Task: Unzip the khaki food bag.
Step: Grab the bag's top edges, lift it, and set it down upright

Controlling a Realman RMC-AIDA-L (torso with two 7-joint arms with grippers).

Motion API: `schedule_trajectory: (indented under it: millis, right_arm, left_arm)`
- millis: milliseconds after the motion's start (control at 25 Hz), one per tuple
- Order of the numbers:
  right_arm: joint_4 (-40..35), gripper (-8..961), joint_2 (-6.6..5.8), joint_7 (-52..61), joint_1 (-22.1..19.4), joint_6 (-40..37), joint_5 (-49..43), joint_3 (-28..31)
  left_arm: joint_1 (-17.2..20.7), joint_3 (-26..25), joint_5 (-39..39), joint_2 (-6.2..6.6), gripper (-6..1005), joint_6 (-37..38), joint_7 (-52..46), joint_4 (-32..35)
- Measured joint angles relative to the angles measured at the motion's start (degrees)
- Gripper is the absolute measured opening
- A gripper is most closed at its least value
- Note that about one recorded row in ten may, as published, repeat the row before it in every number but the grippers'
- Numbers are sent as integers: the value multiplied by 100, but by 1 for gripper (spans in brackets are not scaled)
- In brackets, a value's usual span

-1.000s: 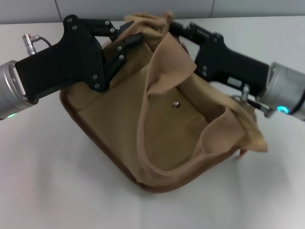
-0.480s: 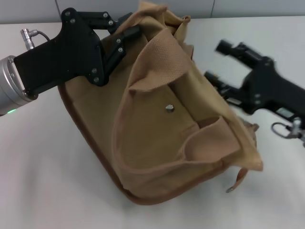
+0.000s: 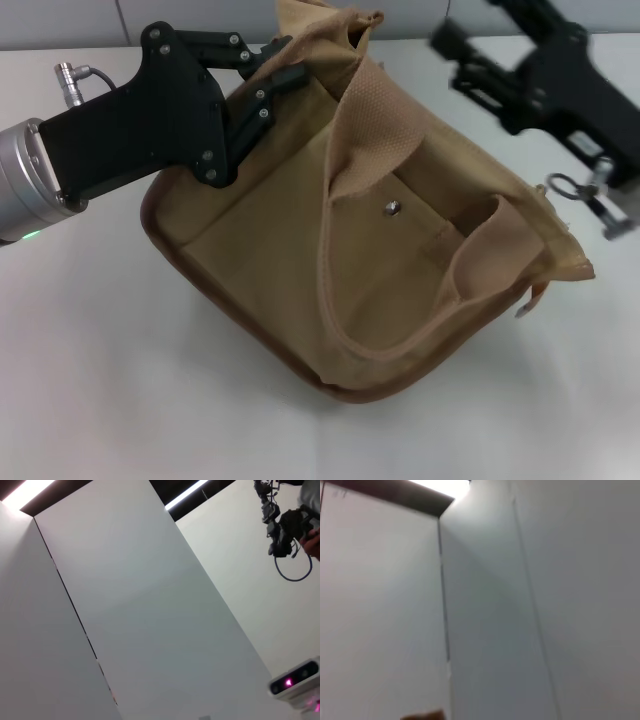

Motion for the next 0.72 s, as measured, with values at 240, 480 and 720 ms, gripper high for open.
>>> schedule_trajectory:
  millis: [240,480,720]
  right_arm:
    - [-24,833,0,160,513,687,-19,-831]
    - [-202,833,-10,398,643,1044,-12,-1690]
    - [-623,833,-36,578,226,1163,-29,-2228]
  left_arm:
    - [-8,9,0,13,86,0,0,0]
    - [-8,11,1,19,86,0,-1,45]
    - [-8,-24,2,-1,86,3,16,49]
